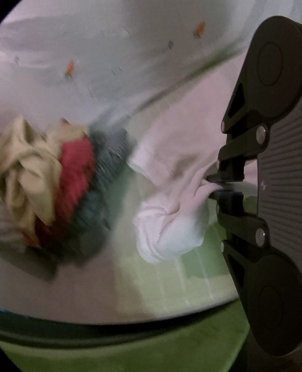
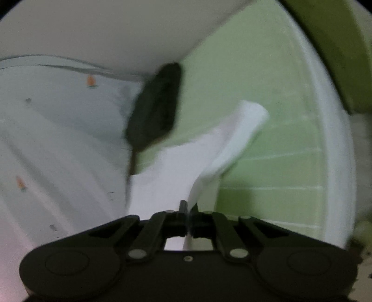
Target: Fold clothes
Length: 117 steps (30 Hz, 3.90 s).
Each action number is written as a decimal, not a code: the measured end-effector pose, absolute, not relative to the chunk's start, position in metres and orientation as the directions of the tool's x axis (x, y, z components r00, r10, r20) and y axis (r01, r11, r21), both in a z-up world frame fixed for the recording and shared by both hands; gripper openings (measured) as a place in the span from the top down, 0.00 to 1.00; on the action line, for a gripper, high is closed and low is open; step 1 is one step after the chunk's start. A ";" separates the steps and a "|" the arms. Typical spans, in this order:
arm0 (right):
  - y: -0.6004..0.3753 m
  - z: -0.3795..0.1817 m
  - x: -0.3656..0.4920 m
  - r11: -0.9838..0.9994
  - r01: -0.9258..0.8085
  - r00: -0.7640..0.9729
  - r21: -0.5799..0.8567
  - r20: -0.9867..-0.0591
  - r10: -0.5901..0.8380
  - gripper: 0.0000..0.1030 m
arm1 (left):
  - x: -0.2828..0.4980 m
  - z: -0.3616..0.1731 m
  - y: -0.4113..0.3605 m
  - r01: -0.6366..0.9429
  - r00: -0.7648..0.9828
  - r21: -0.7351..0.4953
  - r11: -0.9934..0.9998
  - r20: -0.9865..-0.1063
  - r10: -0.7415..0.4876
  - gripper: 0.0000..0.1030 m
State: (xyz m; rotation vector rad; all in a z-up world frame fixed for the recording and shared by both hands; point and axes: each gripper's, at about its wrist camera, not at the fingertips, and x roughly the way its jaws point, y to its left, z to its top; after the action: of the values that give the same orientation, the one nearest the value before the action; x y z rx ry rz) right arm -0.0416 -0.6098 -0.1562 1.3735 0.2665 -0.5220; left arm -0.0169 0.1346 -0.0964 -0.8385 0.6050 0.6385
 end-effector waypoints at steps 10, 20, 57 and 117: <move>-0.625 -0.042 -0.022 0.327 0.279 0.955 0.903 -0.225 -0.194 0.98 | -0.001 -0.010 0.105 -0.602 0.783 -0.530 0.597 -0.536 0.314 0.94; -0.635 -0.039 0.003 0.452 0.345 0.939 0.823 -0.298 -0.174 0.98 | -0.002 -0.032 0.103 -0.639 0.755 -0.556 0.531 -0.584 0.298 0.94; -0.587 -0.184 0.225 0.670 0.641 0.653 0.374 -0.725 -0.220 0.24 | 0.179 -0.170 0.116 -0.803 0.436 -0.245 0.543 -0.863 0.255 0.27; -0.409 -0.154 0.130 0.796 0.552 0.521 -0.250 -0.642 -0.562 0.20 | 0.184 -0.137 0.187 -0.485 0.581 -0.187 0.854 -0.799 0.155 0.22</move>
State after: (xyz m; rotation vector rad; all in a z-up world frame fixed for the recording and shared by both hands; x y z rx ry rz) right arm 0.1295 -0.4094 -0.1540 -0.0151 0.7754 -0.6675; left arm 0.1840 0.1870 -0.1368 -0.4121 0.8773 0.3867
